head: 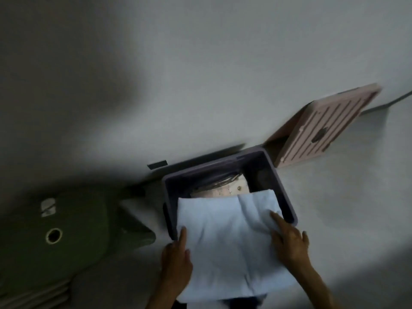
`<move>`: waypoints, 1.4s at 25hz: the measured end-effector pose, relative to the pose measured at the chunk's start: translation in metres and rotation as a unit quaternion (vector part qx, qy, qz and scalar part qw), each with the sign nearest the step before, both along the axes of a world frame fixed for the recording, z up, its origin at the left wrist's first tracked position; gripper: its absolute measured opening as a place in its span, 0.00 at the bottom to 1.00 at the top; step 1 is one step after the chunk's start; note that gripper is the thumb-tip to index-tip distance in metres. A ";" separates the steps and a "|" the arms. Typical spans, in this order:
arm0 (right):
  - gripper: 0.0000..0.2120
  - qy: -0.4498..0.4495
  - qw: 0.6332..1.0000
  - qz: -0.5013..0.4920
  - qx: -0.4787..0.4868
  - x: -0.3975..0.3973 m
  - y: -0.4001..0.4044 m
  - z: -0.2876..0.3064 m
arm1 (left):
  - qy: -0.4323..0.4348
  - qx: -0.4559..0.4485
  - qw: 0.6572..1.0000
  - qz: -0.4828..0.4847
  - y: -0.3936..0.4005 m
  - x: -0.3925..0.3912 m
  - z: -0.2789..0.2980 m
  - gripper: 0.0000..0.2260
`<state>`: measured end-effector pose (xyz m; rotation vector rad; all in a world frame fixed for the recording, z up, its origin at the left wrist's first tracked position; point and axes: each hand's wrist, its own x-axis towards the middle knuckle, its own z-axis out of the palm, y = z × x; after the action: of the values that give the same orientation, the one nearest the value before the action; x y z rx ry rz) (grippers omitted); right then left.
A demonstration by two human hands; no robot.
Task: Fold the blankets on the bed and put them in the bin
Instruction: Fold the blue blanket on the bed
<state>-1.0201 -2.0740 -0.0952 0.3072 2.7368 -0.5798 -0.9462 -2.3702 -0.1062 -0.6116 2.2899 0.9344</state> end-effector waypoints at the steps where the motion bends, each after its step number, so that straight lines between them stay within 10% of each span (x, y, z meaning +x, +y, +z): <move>1: 0.25 0.005 1.000 0.026 0.001 -0.023 0.004 -0.028 | -0.005 -0.007 1.000 0.009 0.003 -0.015 -0.024 0.29; 12: 0.26 0.060 0.992 0.090 -0.057 -0.148 0.035 -0.397 | 0.119 -0.083 0.982 0.117 0.066 -0.086 -0.366 0.26; 18: 0.42 -0.055 0.982 0.127 0.126 -0.138 0.029 -0.426 | -0.182 -0.235 0.943 -0.148 0.069 -0.105 -0.394 0.37; 25: 0.27 0.075 0.994 0.078 0.026 -0.117 0.035 -0.245 | 0.065 -0.223 0.963 -0.137 0.102 -0.132 -0.213 0.50; 35: 0.31 0.247 0.956 -0.154 0.028 -0.069 0.083 0.249 | 0.313 -0.156 0.890 -0.293 0.232 -0.175 0.281 0.51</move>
<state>-1.0889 -1.9913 0.1542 0.6970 3.2144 -0.7446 -1.1212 -2.1382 0.1748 0.3370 2.9642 0.4987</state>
